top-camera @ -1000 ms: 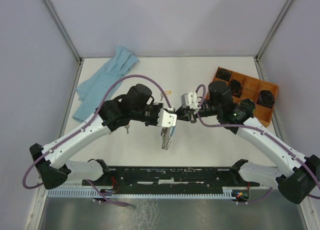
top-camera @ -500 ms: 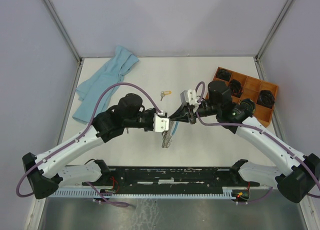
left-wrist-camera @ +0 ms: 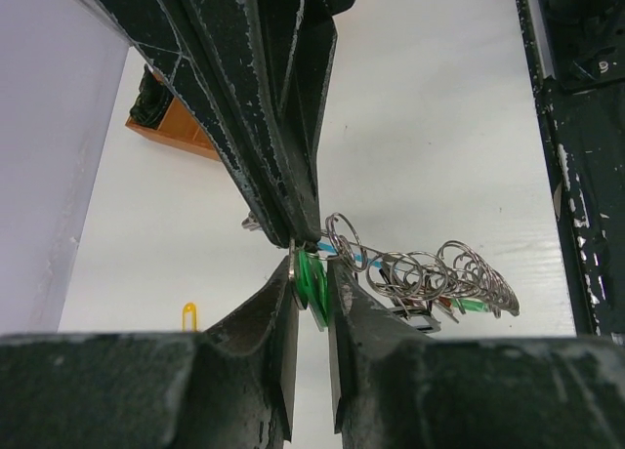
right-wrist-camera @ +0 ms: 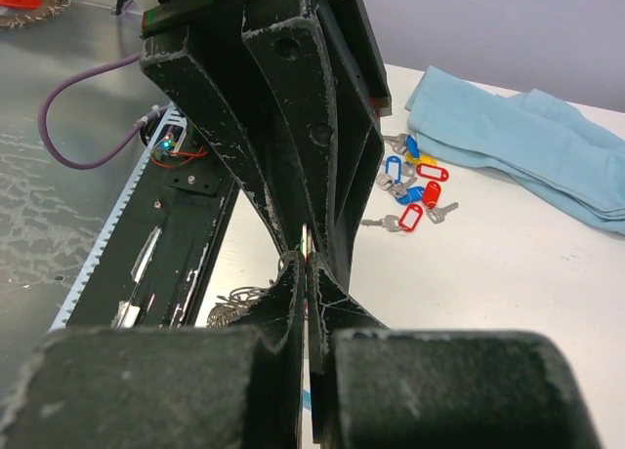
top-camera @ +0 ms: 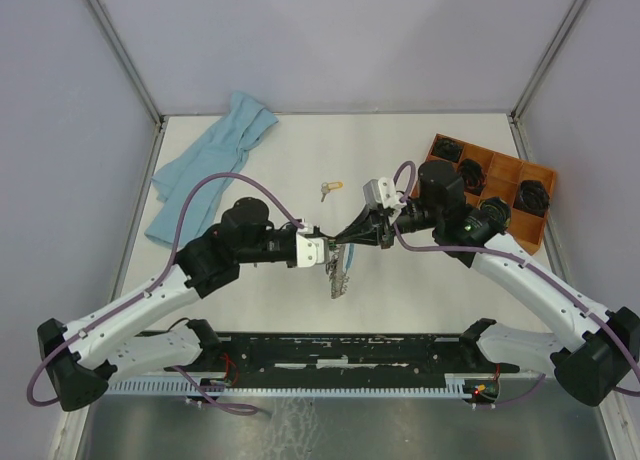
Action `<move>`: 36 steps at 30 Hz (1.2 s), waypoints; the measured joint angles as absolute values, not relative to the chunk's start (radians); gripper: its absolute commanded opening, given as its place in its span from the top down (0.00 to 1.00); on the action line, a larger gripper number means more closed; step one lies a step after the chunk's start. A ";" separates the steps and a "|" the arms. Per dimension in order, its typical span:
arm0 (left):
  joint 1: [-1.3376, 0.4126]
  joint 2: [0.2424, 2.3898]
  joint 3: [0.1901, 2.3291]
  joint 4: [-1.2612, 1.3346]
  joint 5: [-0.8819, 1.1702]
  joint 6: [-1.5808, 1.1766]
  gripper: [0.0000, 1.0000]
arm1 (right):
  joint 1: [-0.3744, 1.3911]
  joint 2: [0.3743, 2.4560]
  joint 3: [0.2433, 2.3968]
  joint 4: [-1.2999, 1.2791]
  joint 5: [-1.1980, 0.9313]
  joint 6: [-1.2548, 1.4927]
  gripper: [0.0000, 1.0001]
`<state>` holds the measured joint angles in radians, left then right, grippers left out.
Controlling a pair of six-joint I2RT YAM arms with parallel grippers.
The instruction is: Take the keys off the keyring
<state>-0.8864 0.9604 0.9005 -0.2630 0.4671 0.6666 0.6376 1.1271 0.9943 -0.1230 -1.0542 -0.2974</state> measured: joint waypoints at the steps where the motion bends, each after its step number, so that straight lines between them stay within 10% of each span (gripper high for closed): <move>1: -0.883 0.957 0.895 -0.253 0.472 0.661 0.76 | 0.636 1.127 0.994 -0.120 -1.055 -0.295 0.99; 20: -0.817 0.912 0.822 -0.145 0.570 0.554 0.97 | 0.629 1.127 0.991 -0.119 -1.093 -0.326 0.99; 27: -0.800 0.929 0.852 -0.246 0.566 0.540 0.97 | 0.627 1.125 1.007 -0.285 -1.087 -0.510 0.41; 36: -0.797 1.122 1.179 -0.656 0.351 0.472 0.97 | 0.605 1.115 1.082 -0.417 -1.037 -0.543 0.22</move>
<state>-0.7967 1.1217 1.1793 -0.6563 0.3508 0.4721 0.6048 1.1152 1.0824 -0.4168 -1.0374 -0.5430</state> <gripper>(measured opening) 0.060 0.768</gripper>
